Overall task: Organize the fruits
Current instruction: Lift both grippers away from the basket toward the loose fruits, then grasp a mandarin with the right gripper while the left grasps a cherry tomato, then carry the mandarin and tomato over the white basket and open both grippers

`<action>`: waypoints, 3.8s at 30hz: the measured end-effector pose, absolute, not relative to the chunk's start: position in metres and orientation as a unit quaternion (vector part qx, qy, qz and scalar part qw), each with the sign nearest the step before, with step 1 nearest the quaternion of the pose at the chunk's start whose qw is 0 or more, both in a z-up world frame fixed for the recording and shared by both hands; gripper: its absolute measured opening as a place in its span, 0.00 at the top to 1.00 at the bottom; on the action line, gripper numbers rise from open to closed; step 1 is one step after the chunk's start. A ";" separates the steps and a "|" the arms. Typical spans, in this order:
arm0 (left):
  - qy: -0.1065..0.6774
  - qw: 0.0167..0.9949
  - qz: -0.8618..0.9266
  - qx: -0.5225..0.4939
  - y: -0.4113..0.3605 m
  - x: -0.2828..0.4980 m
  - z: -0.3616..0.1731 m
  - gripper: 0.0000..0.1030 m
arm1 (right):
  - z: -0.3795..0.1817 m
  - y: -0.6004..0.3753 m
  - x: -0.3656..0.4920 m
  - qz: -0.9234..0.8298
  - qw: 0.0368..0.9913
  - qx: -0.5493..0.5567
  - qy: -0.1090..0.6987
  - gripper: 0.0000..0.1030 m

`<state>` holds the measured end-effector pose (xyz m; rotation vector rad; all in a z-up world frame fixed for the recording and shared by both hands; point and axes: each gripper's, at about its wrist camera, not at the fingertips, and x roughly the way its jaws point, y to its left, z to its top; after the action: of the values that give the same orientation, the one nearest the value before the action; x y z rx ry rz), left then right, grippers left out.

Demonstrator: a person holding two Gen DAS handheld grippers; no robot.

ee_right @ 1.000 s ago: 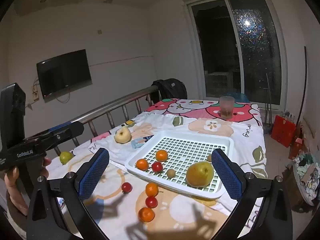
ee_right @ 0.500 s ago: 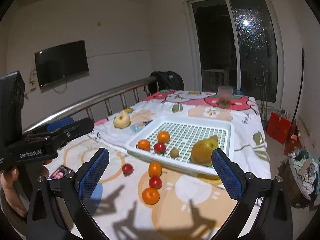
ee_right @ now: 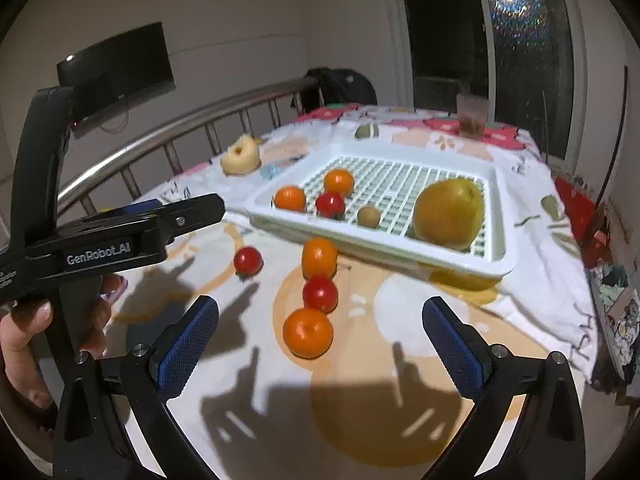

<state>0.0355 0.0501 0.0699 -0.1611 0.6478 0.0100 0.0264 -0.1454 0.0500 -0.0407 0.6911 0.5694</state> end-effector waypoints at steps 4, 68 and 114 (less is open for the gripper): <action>0.337 0.938 0.007 -0.082 0.052 0.045 0.057 0.04 | 0.039 -0.138 0.033 0.285 0.891 -0.025 0.352 0.07; 0.296 0.948 -0.096 -0.063 0.015 0.022 0.097 0.70 | 0.070 -0.197 0.035 0.268 0.897 0.014 0.352 0.65; 0.426 0.901 -0.072 -0.025 -0.048 0.224 0.061 0.70 | 0.063 -0.202 0.286 0.197 0.873 0.001 0.446 0.65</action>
<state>0.2239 -0.0484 0.0606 -0.0511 0.8819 -0.1489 0.2858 -0.2022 0.0633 0.0014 0.9308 0.4108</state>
